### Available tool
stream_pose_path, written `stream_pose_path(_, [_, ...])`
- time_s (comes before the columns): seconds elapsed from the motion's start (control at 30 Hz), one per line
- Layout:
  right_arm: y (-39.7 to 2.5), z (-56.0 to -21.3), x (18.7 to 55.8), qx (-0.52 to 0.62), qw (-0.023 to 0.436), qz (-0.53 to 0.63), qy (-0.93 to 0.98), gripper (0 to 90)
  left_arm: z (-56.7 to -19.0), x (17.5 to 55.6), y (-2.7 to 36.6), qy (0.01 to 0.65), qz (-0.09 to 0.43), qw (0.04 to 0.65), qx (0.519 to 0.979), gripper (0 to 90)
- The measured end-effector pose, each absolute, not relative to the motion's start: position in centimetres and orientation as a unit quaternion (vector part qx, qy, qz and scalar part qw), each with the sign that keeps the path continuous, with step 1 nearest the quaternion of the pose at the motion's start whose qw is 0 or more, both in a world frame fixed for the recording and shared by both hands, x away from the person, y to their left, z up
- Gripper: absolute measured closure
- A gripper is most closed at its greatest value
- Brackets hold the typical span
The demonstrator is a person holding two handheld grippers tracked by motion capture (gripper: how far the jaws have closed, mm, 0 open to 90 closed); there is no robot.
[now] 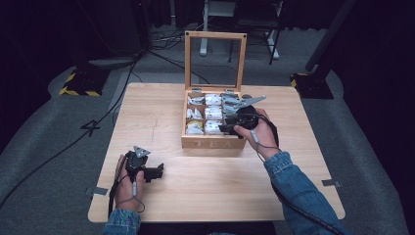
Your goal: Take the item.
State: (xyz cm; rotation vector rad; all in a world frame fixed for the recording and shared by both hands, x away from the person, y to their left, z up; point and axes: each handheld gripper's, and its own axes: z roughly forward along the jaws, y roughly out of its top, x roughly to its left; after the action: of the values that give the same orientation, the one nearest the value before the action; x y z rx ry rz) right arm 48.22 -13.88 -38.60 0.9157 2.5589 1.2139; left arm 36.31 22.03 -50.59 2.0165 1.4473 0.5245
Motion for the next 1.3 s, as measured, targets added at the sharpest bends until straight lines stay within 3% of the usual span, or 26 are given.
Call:
stream_pose_path(0.17, [-12.5, -38.7, 48.8, 0.304, 0.086, 0.385, 0.867, 59.4, -50.6, 36.3, 22.0, 0.544, 0.197, 0.297, 0.760, 0.4])
stream_pose_path(1.0, [-9.6, -41.6, 50.6, 0.305, 0.074, 0.319, 0.894, 67.0, -50.6, 36.4, 22.0, 0.544, 0.198, 0.296, 0.760, 0.1])
stream_pose_path(1.3, [-9.2, -42.3, 50.9, 0.334, 0.057, 0.303, 0.891, 78.2, -50.6, 36.4, 22.0, 0.543, 0.198, 0.296, 0.760, 0.1])
